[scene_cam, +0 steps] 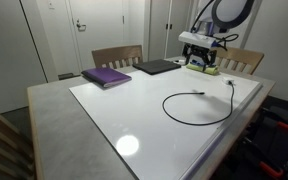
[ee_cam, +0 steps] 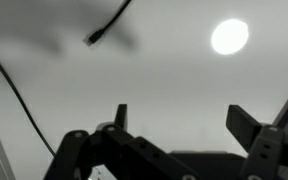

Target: Form a loose circle with the cable

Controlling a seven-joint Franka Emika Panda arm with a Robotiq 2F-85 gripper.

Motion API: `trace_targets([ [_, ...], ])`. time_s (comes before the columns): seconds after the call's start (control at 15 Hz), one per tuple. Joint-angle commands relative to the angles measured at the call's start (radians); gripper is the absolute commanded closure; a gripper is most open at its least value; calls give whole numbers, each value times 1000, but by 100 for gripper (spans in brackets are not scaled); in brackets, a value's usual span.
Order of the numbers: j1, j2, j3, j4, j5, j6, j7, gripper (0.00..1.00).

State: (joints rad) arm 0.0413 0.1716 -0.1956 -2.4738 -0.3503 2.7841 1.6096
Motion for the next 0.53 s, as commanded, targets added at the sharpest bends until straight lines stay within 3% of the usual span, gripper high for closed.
trace_targets([
  [0.0, -83, 36, 31, 19, 31, -2, -273, 0],
  [0.13, -88, 46, 0, 48, 45, -64, -390, 0],
  [0.47, -62, 82, -132, 118, -191, -122, -338, 0],
])
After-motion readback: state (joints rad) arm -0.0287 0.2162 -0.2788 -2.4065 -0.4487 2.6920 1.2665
